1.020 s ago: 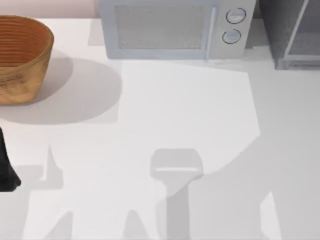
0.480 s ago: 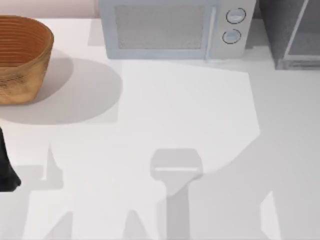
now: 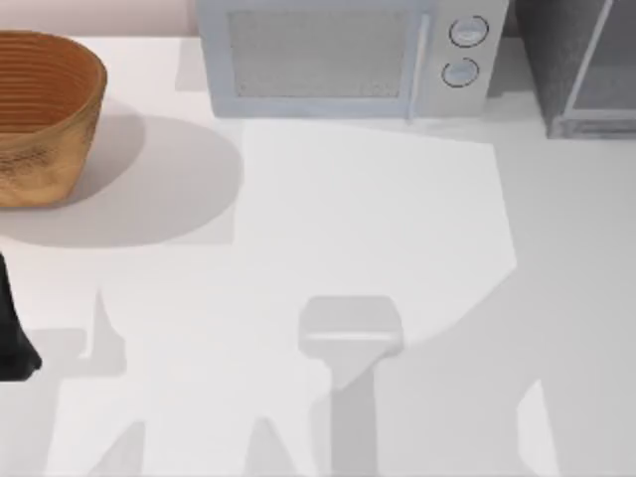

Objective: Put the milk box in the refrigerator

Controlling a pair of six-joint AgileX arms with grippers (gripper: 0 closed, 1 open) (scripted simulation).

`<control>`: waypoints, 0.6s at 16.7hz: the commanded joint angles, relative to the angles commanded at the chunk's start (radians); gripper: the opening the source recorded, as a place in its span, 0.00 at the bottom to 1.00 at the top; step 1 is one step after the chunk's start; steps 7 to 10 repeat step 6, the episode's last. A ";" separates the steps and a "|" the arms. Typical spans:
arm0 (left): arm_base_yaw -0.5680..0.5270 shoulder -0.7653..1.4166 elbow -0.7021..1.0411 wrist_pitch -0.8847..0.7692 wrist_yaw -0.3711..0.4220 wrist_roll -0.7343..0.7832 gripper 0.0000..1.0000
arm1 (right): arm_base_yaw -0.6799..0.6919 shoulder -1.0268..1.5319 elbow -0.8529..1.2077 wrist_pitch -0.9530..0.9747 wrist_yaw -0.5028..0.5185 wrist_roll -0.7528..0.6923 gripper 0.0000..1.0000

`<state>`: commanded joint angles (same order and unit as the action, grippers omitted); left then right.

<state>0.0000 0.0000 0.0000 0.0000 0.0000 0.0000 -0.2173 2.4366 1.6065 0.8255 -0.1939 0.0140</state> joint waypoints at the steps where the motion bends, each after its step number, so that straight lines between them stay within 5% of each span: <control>1: 0.000 0.000 0.000 0.000 0.000 0.000 1.00 | 0.000 0.000 0.000 0.000 0.000 0.000 1.00; 10: 0.000 0.000 0.000 0.000 0.000 0.000 1.00 | 0.000 0.000 0.000 0.000 0.000 0.000 1.00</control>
